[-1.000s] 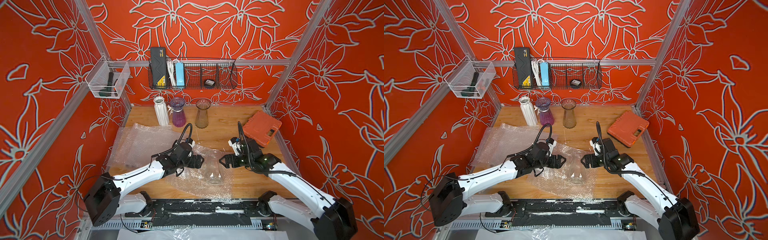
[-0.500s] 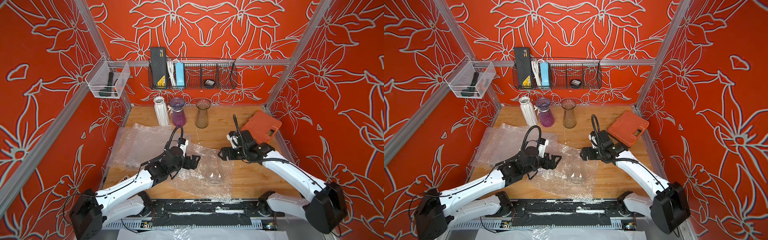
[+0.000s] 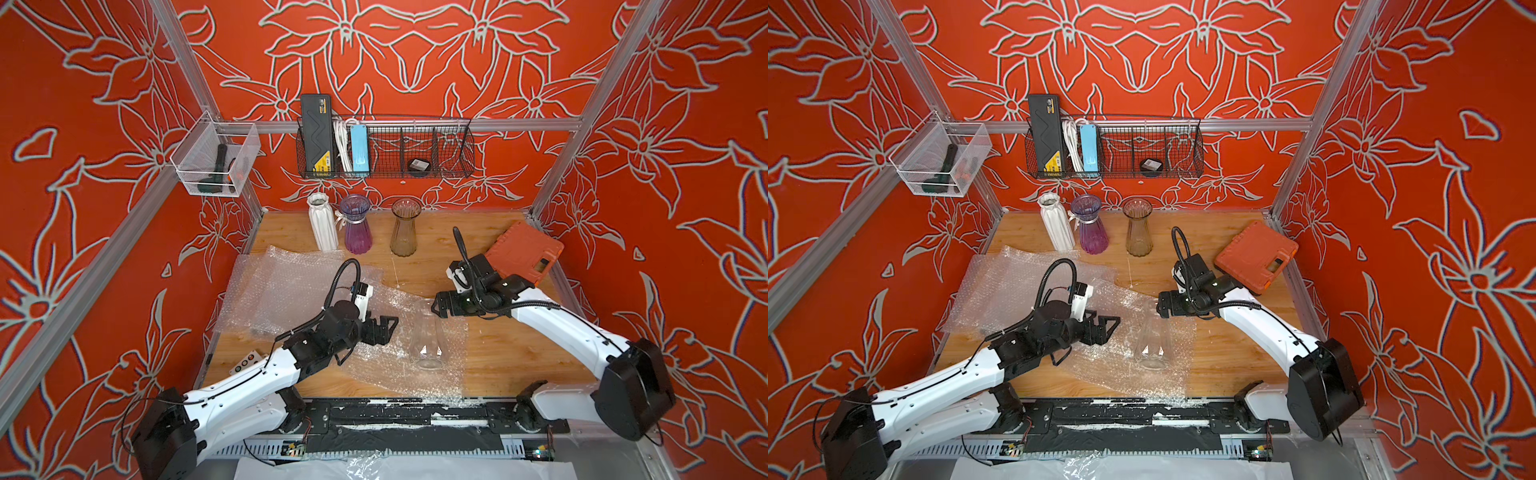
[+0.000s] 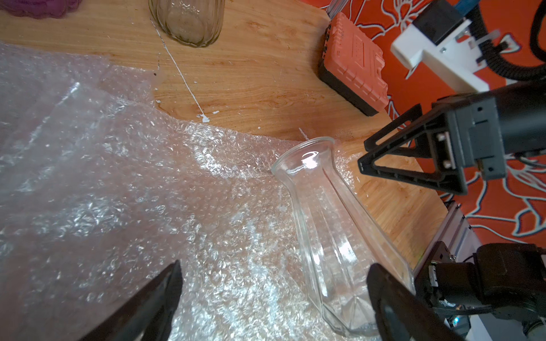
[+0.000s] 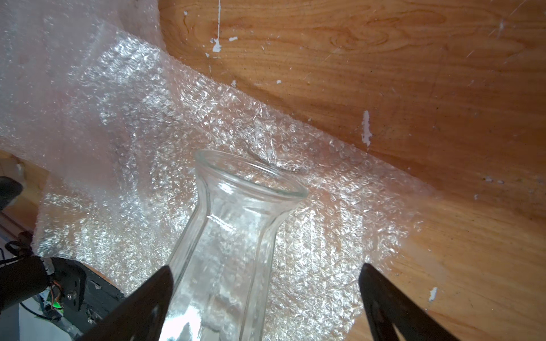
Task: Unwrap the vase from the bubble wrap
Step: Pick up the vase from the bubble wrap.
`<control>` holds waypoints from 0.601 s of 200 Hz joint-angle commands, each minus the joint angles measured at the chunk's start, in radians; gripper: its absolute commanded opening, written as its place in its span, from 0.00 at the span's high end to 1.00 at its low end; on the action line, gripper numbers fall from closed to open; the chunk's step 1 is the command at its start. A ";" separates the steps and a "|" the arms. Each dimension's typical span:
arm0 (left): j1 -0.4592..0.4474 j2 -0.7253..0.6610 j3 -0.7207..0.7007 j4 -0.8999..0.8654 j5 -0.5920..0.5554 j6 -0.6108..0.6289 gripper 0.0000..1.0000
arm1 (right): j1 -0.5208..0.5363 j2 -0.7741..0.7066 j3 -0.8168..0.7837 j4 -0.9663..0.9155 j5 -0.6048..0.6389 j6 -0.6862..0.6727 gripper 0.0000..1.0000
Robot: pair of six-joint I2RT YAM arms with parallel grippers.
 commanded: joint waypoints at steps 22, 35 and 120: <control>0.003 -0.004 -0.029 0.047 0.031 -0.010 0.05 | 0.011 0.044 0.030 -0.028 0.047 -0.010 0.02; 0.003 0.001 -0.028 0.051 0.040 -0.010 0.05 | 0.012 0.056 0.031 -0.022 0.050 -0.010 0.02; 0.002 -0.013 -0.055 0.068 0.054 -0.024 0.05 | 0.065 0.168 0.039 0.078 -0.011 0.042 0.02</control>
